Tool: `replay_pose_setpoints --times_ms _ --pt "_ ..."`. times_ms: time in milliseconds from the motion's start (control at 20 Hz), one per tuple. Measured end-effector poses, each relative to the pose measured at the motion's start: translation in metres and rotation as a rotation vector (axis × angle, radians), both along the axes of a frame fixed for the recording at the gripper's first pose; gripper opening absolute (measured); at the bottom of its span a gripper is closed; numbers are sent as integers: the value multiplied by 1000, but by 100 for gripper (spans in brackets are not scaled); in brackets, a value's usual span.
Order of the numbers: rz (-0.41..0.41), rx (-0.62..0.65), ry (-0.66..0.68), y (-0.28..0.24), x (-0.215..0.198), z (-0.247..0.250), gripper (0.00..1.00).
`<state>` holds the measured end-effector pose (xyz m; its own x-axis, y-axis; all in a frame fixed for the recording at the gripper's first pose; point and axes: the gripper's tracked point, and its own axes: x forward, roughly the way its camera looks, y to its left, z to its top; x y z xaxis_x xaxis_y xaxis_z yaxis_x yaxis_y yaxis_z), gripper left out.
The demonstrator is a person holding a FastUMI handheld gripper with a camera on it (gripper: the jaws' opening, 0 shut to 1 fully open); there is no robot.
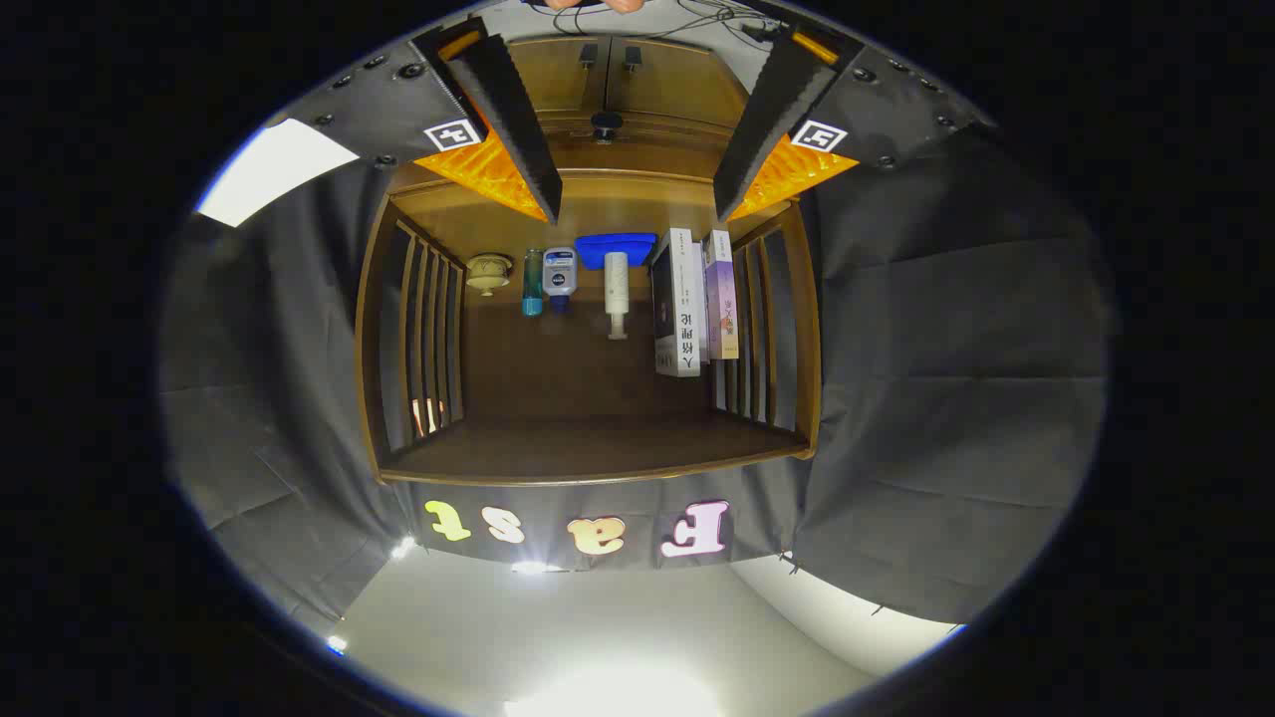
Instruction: Pull open the drawer, take out the items inside it, and place them on the countertop above the cabinet.
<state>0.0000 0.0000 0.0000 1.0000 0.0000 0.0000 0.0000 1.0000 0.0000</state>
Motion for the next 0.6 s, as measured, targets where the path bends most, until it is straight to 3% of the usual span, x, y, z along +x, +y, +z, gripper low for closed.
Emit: replay_pose_setpoints --times_ms 600 --pt "-23 25 42 -9 19 -26 97"
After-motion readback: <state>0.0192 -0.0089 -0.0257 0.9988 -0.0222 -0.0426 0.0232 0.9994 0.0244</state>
